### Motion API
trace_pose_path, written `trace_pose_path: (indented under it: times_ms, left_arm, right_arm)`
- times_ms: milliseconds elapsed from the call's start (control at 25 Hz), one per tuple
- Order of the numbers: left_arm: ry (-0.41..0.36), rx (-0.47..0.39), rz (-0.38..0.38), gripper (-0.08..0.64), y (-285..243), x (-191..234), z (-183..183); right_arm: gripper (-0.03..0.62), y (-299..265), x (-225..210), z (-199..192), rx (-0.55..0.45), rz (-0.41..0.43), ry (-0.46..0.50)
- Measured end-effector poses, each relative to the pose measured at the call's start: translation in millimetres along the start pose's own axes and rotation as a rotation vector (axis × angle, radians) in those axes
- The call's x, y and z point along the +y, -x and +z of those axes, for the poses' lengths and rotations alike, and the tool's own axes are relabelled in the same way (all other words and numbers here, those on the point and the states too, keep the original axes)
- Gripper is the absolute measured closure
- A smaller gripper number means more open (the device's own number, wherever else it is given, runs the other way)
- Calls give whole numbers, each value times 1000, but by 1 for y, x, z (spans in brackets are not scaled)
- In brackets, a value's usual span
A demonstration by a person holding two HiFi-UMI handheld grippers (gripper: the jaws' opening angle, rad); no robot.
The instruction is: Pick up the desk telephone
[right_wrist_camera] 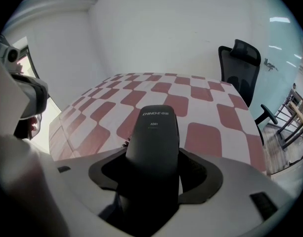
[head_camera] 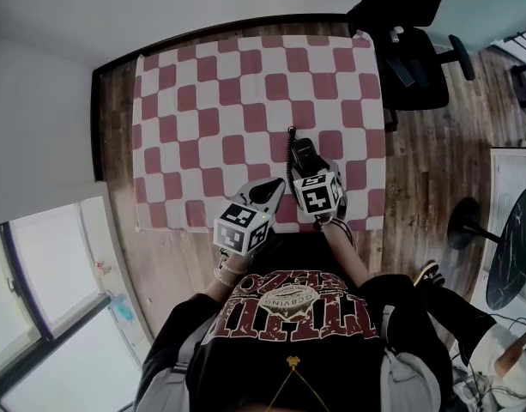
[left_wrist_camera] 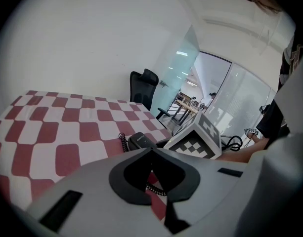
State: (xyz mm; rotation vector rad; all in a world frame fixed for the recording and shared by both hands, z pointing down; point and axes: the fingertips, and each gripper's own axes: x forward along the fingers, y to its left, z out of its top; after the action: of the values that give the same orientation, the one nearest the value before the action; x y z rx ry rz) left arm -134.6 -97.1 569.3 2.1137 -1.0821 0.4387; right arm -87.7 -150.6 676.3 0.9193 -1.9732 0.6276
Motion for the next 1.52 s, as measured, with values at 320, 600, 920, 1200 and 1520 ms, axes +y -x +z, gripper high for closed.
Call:
trace_pose_path:
  times_ms: [320, 600, 920, 1200, 1520]
  left_arm:
    - [10, 5, -6, 558, -1, 4, -2]
    - [10, 6, -23, 558, -5, 3, -3]
    - [-6, 8, -42, 558, -10, -2, 0]
    - [-11, 1, -48, 558, -12, -3, 2]
    - [-13, 4, -55, 558, -16, -4, 3]
  right_arm:
    - [301, -6, -1, -5, -2, -3, 8]
    - [301, -5, -2, -5, -38, -14, -11]
    - [301, -5, -3, -5, -41, -11, -10]
    - [302, -5, -2, -5, -48, -4, -13]
    - [302, -5, -3, -5, -49, -7, -15]
